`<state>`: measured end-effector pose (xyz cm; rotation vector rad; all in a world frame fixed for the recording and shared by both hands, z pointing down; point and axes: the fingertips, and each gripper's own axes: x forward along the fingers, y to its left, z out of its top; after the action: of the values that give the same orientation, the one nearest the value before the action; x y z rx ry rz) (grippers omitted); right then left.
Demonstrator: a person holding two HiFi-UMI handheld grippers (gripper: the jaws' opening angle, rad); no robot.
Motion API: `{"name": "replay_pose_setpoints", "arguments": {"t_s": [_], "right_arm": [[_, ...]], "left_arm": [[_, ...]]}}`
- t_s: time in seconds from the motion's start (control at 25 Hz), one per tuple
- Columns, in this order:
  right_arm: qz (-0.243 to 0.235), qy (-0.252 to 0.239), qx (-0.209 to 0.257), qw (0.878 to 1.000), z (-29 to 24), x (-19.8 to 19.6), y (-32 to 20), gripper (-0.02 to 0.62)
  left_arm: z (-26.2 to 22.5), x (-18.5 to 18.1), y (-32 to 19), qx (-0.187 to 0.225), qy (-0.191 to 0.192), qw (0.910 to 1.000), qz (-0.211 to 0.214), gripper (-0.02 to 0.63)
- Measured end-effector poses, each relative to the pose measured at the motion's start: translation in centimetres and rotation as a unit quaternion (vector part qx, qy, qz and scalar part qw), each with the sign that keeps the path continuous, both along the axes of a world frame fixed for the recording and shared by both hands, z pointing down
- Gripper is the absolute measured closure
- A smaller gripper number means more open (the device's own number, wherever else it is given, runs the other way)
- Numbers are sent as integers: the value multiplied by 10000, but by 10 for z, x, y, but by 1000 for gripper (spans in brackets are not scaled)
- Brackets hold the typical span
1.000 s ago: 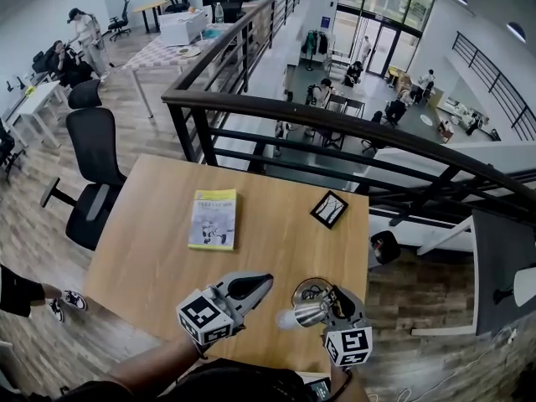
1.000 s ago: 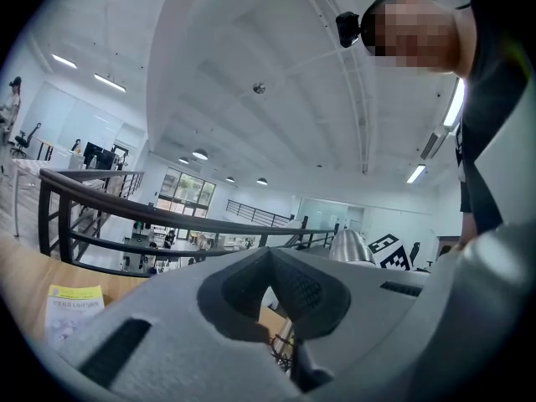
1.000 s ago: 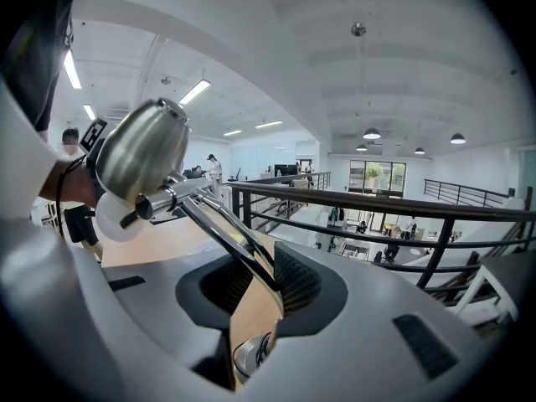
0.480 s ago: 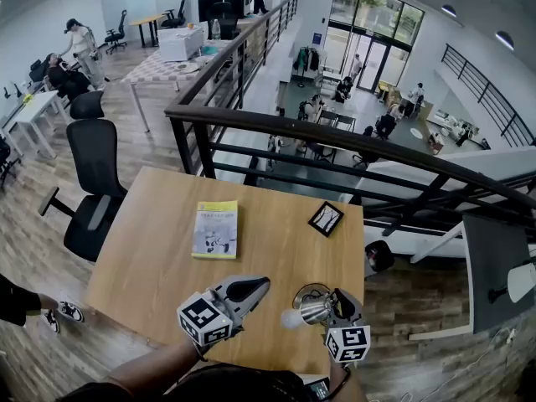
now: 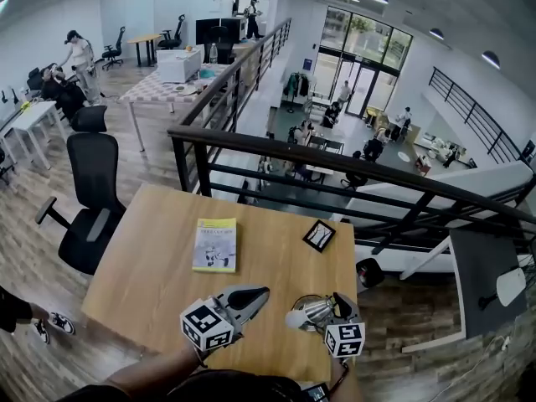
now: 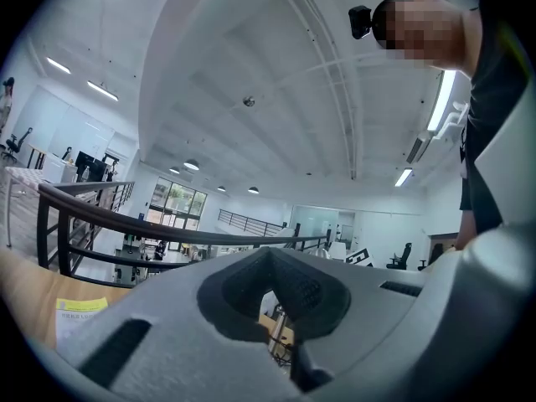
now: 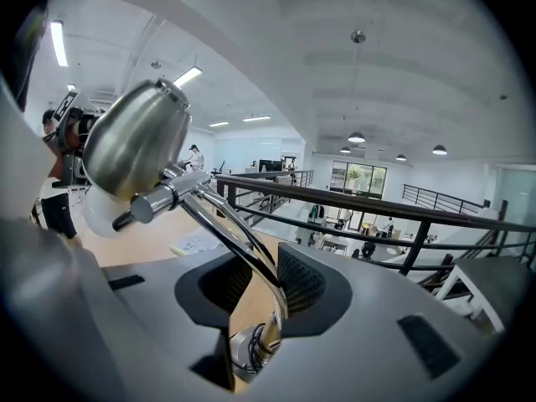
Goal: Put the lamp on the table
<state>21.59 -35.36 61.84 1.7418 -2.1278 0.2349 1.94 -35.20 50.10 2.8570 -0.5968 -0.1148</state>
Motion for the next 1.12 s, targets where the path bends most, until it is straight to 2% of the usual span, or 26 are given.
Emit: {"name": "replay_pose_setpoints", "arguments": {"t_s": [0.24, 0.76, 0.8, 0.88, 1.12], "right_arm": [[184, -34, 84, 9998, -4, -2, 8, 469], [333, 37, 324, 9989, -33, -3, 49, 468], [330, 58, 366, 9988, -39, -3, 53, 472], [315, 73, 477, 9983, -51, -4, 60, 521], [82, 107, 706, 9974, -80, 0, 83, 570]], "left_arm": [[-4, -12, 12, 49, 35, 10000, 65, 598], [-6, -21, 22, 51, 145, 9999, -55, 598], [-7, -22, 23, 51, 163, 9998, -82, 598], [-8, -24, 26, 39, 211, 9996, -155, 598], [-10, -6, 52, 75, 130, 9997, -213, 598]]}}
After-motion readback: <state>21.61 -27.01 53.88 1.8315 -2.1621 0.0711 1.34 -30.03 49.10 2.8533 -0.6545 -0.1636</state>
